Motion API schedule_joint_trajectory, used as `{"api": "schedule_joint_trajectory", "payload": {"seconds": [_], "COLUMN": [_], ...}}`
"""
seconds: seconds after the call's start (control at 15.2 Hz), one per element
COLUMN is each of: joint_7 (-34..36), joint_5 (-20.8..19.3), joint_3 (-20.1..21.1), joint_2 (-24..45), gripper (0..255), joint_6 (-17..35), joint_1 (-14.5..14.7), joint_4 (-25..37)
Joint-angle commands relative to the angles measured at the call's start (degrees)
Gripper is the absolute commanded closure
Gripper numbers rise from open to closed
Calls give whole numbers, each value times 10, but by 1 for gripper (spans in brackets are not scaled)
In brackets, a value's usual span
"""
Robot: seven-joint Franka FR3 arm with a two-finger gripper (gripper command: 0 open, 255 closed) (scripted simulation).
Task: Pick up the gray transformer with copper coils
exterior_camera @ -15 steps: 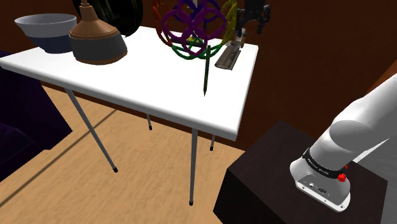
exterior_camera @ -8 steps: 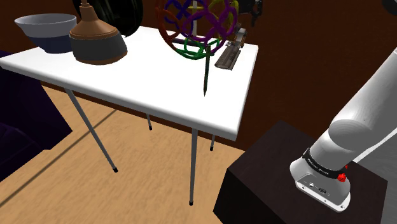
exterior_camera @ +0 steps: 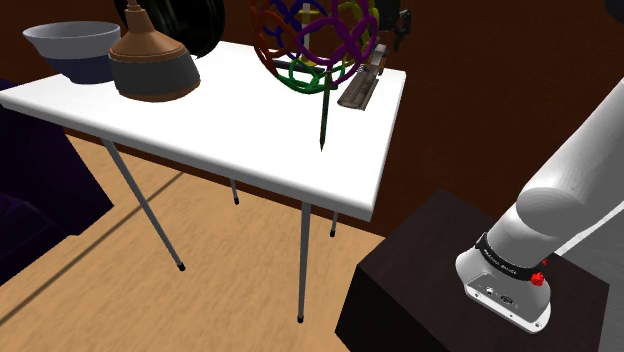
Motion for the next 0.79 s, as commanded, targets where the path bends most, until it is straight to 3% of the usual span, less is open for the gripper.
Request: {"api": "schedule_joint_trajectory", "payload": {"seconds": [0.0,0.73], "joint_7": [0,-2], "joint_5": [2,2], "joint_3": [3,3], "joint_2": [2,5], "gripper": [255,255], "joint_6": [1,-15], "joint_1": [3,3], "joint_4": [-5,14]}}
